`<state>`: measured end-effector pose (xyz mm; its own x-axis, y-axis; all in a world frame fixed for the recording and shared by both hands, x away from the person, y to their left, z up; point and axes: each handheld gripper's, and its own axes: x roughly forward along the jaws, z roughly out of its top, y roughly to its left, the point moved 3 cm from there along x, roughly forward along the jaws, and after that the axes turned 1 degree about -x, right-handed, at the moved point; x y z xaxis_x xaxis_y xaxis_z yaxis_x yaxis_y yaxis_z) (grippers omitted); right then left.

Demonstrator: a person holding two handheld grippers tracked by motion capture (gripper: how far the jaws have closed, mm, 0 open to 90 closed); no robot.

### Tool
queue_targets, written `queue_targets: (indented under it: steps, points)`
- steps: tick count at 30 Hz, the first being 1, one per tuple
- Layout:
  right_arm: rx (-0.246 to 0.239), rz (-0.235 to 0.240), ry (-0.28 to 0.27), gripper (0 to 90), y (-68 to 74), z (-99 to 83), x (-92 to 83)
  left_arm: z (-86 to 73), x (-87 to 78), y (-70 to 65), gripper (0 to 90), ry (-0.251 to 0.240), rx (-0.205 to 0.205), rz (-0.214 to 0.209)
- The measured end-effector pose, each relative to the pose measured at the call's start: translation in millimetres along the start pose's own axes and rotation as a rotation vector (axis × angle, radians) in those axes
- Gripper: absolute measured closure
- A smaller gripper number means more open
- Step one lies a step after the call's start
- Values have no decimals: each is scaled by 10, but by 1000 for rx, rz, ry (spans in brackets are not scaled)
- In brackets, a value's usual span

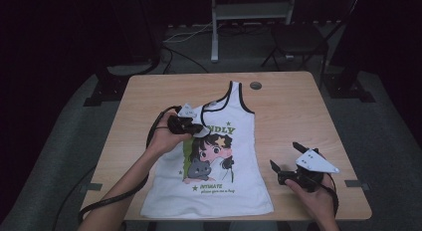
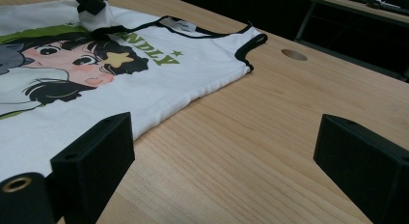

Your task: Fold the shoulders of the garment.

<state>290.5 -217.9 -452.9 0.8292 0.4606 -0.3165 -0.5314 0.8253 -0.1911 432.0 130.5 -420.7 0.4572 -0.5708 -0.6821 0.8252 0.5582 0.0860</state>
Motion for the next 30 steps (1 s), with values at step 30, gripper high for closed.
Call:
queue_targets:
  steps: [30]
  points:
    - [-2,-3,1,66,5,1,3,-387,-126,-373,857,-11,114,67]
